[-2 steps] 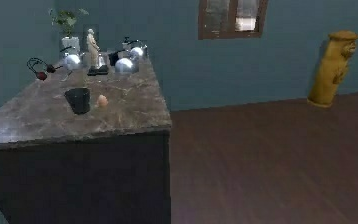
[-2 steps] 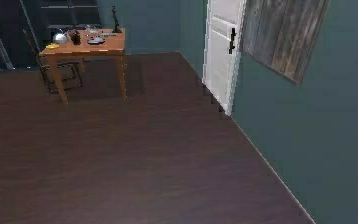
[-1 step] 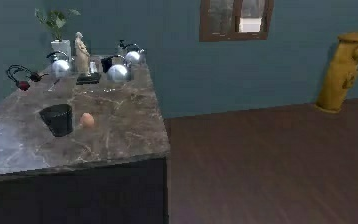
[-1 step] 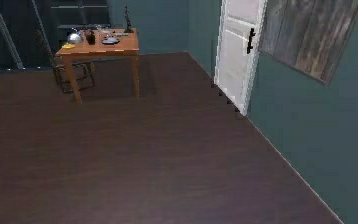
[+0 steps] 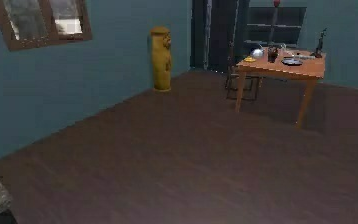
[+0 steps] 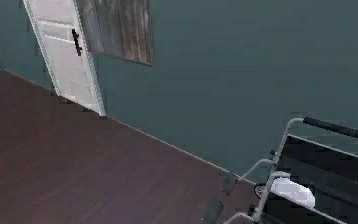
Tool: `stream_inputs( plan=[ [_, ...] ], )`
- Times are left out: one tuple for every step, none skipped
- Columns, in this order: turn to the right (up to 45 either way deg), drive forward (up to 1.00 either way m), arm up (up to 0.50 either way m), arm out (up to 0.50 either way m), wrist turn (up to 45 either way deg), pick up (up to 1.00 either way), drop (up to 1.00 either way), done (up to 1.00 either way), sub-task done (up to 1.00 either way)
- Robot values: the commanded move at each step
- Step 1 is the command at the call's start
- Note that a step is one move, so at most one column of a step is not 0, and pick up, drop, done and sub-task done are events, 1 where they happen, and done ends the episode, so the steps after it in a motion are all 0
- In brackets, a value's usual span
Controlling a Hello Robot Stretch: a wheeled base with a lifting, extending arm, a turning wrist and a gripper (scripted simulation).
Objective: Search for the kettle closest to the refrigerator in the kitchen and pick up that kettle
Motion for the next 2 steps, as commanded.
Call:
stream_inputs(
  plan=[
    [0.0, 0.85, 0.0, 0.0, 0.0, 0.0, 0.0, 0.0, 0.0],
    [-45.0, 0.0, 0.0, 0.0, 0.0, 0.0, 0.0, 0.0, 0.0]
  ],
)
